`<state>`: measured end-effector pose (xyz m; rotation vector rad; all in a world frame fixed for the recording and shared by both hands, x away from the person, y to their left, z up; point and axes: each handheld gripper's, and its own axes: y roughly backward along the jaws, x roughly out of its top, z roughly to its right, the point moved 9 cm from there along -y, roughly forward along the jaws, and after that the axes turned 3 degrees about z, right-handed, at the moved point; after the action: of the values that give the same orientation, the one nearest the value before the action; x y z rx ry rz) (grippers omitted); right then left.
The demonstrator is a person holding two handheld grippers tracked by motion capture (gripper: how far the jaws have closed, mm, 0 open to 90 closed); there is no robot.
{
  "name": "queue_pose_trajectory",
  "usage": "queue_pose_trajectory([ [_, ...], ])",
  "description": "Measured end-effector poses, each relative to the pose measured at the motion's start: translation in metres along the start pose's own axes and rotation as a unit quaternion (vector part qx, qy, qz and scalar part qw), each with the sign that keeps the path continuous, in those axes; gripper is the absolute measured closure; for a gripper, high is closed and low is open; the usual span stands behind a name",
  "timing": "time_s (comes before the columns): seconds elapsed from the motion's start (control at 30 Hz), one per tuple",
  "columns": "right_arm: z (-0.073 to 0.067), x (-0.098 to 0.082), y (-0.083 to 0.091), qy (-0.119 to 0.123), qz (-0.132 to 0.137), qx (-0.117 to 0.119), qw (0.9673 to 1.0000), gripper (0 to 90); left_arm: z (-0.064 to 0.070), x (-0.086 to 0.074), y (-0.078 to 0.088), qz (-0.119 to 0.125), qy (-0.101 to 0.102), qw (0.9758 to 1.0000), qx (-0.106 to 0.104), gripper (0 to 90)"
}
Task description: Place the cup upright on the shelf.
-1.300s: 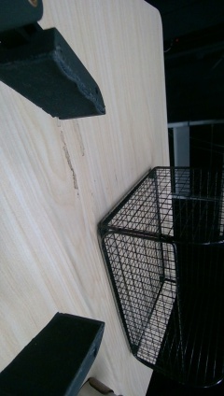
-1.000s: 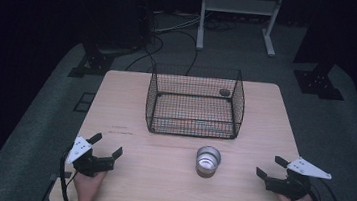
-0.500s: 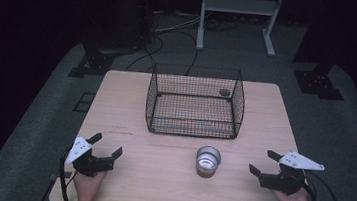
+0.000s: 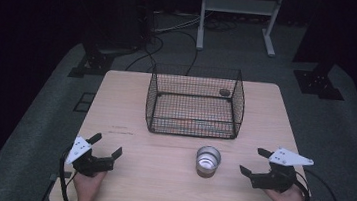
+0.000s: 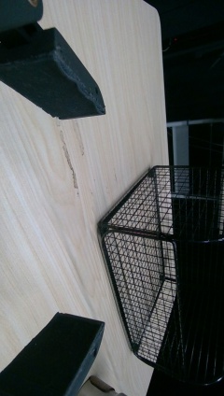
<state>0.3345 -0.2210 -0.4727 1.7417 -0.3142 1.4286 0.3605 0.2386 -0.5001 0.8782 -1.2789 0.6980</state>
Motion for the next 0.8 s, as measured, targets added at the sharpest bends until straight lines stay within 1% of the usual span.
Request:
queue_pose_trajectory([
  [0.03, -0.004, 0.002, -0.002, 0.002, -0.001, 0.009, 1.0, 9.9, 0.0, 0.0, 0.0, 0.0, 0.0, 1.0, 0.0, 0.0],
  [0.23, -0.017, 0.007, -0.01, 0.013, -0.005, 0.03, 0.9995, 8.9, 0.0, 0.0, 0.0, 0.001, -0.002, 1.0, 0.0, 0.0],
  [0.37, -0.024, 0.008, -0.016, 0.016, -0.012, 0.036, 0.9992, 6.8, 0.0, 0.001, 0.001, 0.002, -0.004, 1.0, 0.003, 0.0],
  [0.8, -0.046, 0.007, -0.033, 0.019, -0.027, 0.071, 0.9969, 3.1, 0.0, 0.001, 0.002, 0.001, -0.004, 1.0, 0.003, 0.0],
])
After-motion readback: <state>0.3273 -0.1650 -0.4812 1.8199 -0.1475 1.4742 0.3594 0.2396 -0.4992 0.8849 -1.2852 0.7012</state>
